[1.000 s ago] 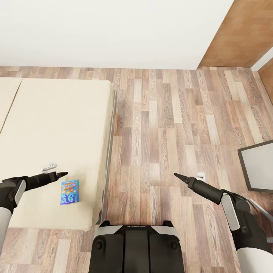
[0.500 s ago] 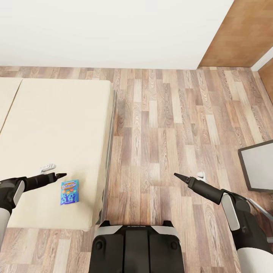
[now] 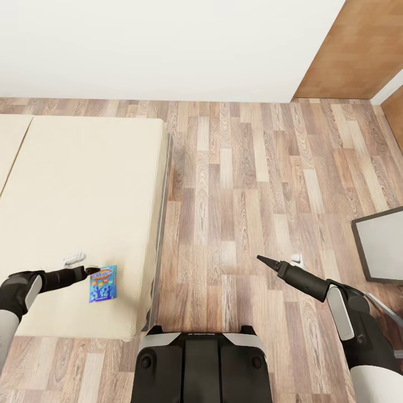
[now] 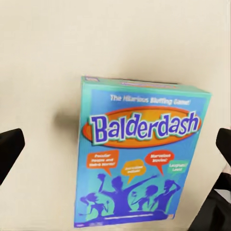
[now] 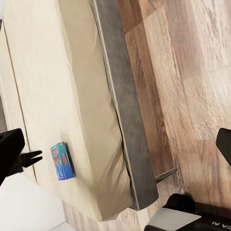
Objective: Put all the toys in the child's room - the three board games (two on the bed and one on the table), the two jigsaw puzzles on the table, and the tennis ball on the table - inside the toy box on the table in the child's room.
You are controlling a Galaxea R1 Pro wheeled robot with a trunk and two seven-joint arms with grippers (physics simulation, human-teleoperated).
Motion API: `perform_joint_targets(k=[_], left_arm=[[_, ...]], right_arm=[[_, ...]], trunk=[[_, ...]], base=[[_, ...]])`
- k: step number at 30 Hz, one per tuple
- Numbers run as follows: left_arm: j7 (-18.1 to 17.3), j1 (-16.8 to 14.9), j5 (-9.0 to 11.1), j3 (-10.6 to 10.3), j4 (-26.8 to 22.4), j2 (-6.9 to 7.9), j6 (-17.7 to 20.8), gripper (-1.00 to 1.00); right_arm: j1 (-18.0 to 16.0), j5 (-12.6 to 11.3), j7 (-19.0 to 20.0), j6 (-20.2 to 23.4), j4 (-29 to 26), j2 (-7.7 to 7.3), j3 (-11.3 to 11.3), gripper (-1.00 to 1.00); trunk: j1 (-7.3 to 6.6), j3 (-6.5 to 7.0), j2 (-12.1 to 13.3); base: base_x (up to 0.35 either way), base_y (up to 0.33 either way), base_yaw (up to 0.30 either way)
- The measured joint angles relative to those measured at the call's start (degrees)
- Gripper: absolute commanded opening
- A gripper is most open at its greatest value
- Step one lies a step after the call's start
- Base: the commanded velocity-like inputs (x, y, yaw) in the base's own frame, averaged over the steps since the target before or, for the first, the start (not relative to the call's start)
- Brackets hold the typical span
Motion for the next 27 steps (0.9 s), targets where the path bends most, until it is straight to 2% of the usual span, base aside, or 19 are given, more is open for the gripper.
perform_joint_targets(k=[3, 8, 27], left_arm=[[1.9, 0.0, -0.3, 0.0, 1.3, -0.11, -0.2, 1.0], [2.9, 0.0, -0.4, 0.1, 2.0, -0.28, -0.3, 1.0], [3.3, 0.0, -0.4, -0.1, 2.5, -1.09, -0.6, 1.0]], right_arm=[[0.0, 0.0, 0.0, 0.0, 0.0, 0.0, 0.0, 1.0], [0.0, 0.0, 0.0, 0.0, -0.1, 0.0, -0.1, 1.0], [0.0, 0.0, 0.0, 0.3, -0.1, 0.0, -0.1, 1.0]], trunk=[[0.0, 0.0, 0.0], [0.0, 0.0, 0.0], [0.0, -0.73, 0.0]], base=[[0.0, 0.0, 0.0], [0.0, 0.0, 0.0], [0.0, 0.0, 0.0]])
